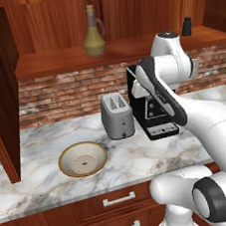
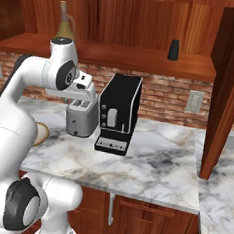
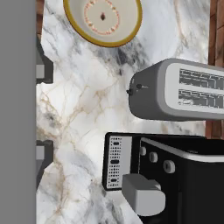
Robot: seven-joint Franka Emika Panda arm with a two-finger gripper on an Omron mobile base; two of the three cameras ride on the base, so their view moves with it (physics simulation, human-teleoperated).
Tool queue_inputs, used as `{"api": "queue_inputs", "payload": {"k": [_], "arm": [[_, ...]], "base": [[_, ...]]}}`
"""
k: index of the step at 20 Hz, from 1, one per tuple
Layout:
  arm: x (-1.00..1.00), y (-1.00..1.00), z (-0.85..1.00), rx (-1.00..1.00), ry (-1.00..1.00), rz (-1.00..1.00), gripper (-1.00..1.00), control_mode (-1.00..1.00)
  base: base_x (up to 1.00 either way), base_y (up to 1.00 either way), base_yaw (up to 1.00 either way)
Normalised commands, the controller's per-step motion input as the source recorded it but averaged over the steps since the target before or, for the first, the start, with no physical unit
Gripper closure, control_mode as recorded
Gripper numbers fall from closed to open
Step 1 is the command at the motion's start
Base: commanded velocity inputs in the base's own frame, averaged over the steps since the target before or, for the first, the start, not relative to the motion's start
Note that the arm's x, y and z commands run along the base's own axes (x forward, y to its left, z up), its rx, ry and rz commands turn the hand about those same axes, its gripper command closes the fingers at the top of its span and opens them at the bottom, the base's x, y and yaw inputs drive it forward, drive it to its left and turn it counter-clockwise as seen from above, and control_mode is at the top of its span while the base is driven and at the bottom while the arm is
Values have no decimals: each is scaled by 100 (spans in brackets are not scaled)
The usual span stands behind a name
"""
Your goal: Retrieve the bottle and the shaker from the cabinet and place them next to the mixing bowl on the counter. Then add garlic from the fridge to the mixing bowl.
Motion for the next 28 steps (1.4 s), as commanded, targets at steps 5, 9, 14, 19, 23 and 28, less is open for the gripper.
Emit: {"api": "queue_inputs", "payload": {"k": [5, 9, 14, 19, 23, 28], "arm": [[-21, 0, 0, 0, -6, 0, -100, -100], [-31, -1, 2, 0, -20, 0, -100, -100], [-17, 0, 16, 0, -18, 0, -100, -100], [-4, 4, 12, 4, -17, -2, -100, -100], [0, 14, 31, 13, -23, -2, -100, -100], [0, 8, 52, 18, -18, 0, -100, -100]], "base": [[0, 0, 0], [0, 0, 0], [0, 0, 0], [0, 0, 0], [0, 0, 0], [0, 0, 0]]}}
